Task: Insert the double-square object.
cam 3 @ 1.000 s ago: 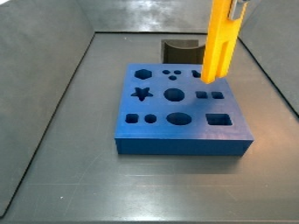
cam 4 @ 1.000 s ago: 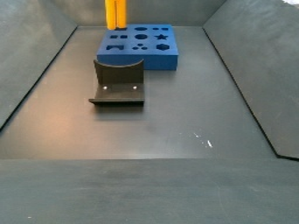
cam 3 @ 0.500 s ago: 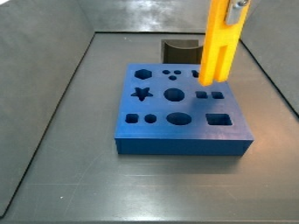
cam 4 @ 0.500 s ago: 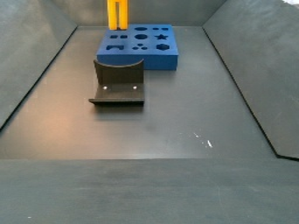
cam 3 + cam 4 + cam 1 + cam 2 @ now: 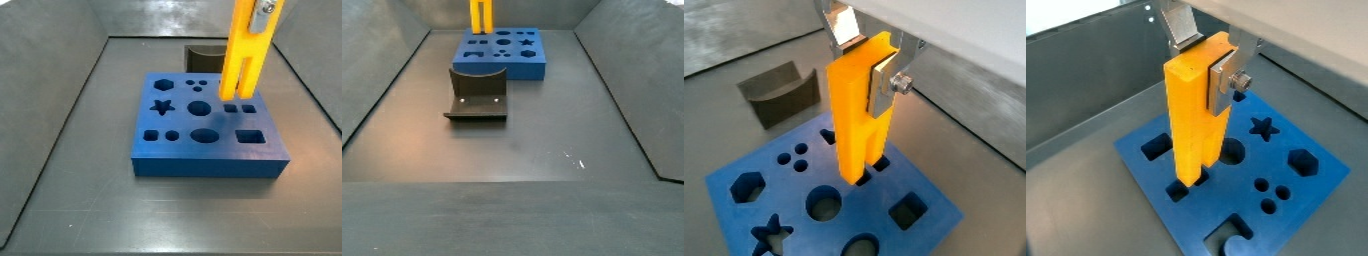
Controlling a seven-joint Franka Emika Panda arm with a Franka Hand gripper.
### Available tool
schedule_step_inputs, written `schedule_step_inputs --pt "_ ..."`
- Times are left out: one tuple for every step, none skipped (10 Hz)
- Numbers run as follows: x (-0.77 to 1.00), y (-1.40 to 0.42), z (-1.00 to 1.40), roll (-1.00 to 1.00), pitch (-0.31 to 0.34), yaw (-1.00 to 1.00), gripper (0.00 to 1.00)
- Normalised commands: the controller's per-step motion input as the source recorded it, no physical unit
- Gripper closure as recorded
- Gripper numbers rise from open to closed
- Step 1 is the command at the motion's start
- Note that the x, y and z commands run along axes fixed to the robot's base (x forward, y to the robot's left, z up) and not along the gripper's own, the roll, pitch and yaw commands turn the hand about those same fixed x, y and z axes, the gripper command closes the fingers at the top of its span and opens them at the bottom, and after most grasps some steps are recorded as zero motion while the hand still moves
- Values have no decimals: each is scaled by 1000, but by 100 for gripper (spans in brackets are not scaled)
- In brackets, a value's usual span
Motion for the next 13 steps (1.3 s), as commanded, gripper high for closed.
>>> schedule_step_inputs --pt "443 0 -129 0 84 -551 100" --pt "337 0 -111 0 53 -669 100" --pt "126 0 0 0 59 -254 100" --pt "323 0 -23 -40 36 -280 100" --pt "9 0 -26 -4 0 9 100" --pt "100 0 -100 0 0 0 100" --pt "69 0 -186 0 -3 0 100" --pt "29 9 -203 14 -7 0 100" --pt "66 6 -217 36 -6 0 100" --pt "46 3 -217 44 -10 0 100" --pt "51 60 -197 73 0 0 100" --pt "94 77 -171 57 0 0 100" --pt "180 69 -129 47 0 0 100"
